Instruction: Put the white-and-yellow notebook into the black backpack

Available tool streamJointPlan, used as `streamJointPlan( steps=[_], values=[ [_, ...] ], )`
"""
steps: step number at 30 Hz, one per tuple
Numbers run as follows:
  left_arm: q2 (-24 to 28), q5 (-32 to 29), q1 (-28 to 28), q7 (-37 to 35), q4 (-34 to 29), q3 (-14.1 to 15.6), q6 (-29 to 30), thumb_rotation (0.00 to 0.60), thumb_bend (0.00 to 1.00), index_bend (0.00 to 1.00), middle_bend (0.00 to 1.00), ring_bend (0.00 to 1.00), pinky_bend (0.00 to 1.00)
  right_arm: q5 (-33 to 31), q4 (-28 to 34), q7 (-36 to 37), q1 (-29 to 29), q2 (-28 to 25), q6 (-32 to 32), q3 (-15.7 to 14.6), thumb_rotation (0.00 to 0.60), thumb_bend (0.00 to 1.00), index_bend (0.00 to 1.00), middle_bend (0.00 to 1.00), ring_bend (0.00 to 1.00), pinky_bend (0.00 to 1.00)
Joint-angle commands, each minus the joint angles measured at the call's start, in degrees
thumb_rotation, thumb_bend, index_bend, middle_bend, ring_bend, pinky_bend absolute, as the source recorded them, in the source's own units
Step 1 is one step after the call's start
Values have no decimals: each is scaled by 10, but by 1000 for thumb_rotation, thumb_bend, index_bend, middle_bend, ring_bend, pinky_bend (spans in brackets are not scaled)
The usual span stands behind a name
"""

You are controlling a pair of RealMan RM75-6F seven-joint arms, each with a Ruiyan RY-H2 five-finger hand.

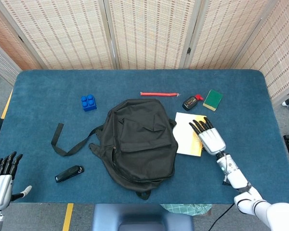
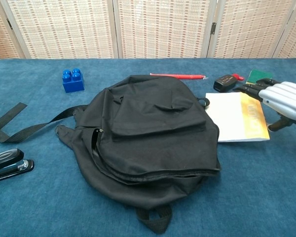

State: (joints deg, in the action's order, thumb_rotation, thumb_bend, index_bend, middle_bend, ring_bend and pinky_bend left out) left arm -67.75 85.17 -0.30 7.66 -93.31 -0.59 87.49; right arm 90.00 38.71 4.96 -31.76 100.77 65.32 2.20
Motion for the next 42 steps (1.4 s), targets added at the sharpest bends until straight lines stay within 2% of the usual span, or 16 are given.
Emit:
streamJointPlan(
  steps=[1, 12, 16, 19, 31, 35, 42],
  values=[
    [0, -1, 0, -1, 0, 0, 0, 600, 200, 65, 34, 46, 0, 1, 1, -2, -4, 2, 4, 2, 600, 507, 0, 131, 165, 70],
    [1, -2, 1, -4, -1, 2, -4, 600, 201, 65, 34, 46, 0, -4, 20, 0, -4, 11, 26, 9, 600, 511, 23, 138, 169, 76],
    [2, -3, -1, -2, -3, 2, -8, 600, 200, 67, 34, 46, 0, -4, 15, 6, -1, 19, 41, 11, 600, 511, 121, 142, 172, 78],
    [2, -2, -1, -1, -4, 2, -8, 600, 201, 67, 34, 46, 0, -3, 7, 13, 0, 27, 51, 12, 600, 464, 214, 158, 184, 87],
    [3, -6, -2, 0, -7, 3, -13, 600, 200, 67, 34, 45, 0, -3, -23, 31, -3, 53, 65, 14, 600, 311, 387, 266, 225, 97],
    [3, -8, -3, 1, -8, 3, -16, 600, 201, 67, 34, 45, 0, -5, -31, 35, -4, 58, 64, 15, 600, 311, 485, 330, 252, 111],
    [3, -9, -4, 3, -9, 3, -18, 600, 201, 67, 34, 45, 0, -7, -39, 33, -5, 63, 64, 16, 600, 311, 544, 367, 271, 114]
  ],
)
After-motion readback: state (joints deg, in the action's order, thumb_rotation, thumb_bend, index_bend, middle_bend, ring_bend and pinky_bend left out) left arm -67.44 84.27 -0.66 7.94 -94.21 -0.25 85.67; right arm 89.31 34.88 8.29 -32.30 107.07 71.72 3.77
